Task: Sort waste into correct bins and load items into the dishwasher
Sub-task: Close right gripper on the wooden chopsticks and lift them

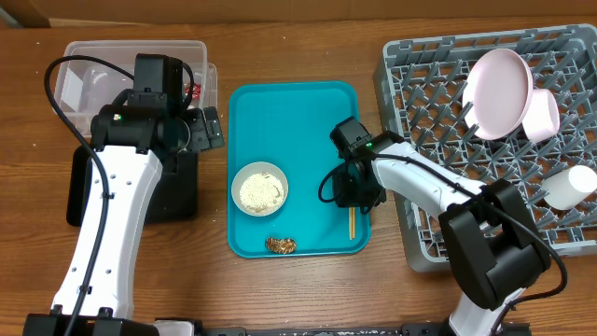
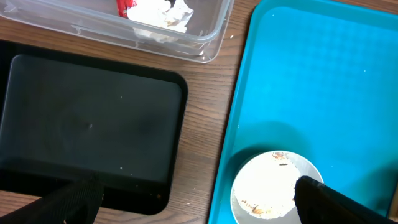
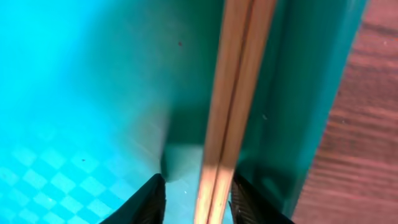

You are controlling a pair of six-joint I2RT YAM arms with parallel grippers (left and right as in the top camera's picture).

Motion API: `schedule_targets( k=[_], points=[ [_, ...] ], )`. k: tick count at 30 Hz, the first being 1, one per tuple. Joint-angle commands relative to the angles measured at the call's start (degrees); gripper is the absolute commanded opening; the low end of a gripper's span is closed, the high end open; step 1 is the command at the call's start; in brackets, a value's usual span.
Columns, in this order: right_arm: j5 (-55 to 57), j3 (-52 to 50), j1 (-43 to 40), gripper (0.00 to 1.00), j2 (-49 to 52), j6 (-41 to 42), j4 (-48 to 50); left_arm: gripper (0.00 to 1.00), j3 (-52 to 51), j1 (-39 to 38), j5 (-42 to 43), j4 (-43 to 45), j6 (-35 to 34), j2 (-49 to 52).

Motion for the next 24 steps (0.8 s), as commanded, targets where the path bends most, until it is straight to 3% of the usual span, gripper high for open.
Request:
schedule_targets(
  k=[1, 3, 6, 9, 13, 24],
  points=[
    [1.55, -0.55, 0.20, 0.29, 1.49, -0.22, -1.66, 1.00, 1.20, 0.15, 0.33, -0.22, -0.79, -0.59],
    [2.19, -0.55, 0.20, 0.20, 1.62, -0.24, -3.54, 1.00, 1.20, 0.15, 0.33, -0.13, -0.79, -0.59],
    [3.89, -0.57, 0.20, 0.19, 1.62, -1.66, -5.22, 1.00, 1.20, 0.15, 0.33, -0.11, -0.76, -0.59],
    [3.34, -0.57, 0.31, 0.05, 1.62, -3.58, -5.20, 1.00, 1.20, 0.15, 0.33, -0.13, -0.76, -0.59],
    [-7.17, -0.57, 1.18, 0.04, 1.62, -15.04, -4.09, 1.00, 1.20, 0.15, 0.31, -0.13, -0.76, -0.59],
    [-6.67, 5.14, 1.03, 0.04, 0.15, -14.10, -9.35, 1.00, 1.20, 0.15, 0.31, -0.13, -0.59, -0.59]
  ],
)
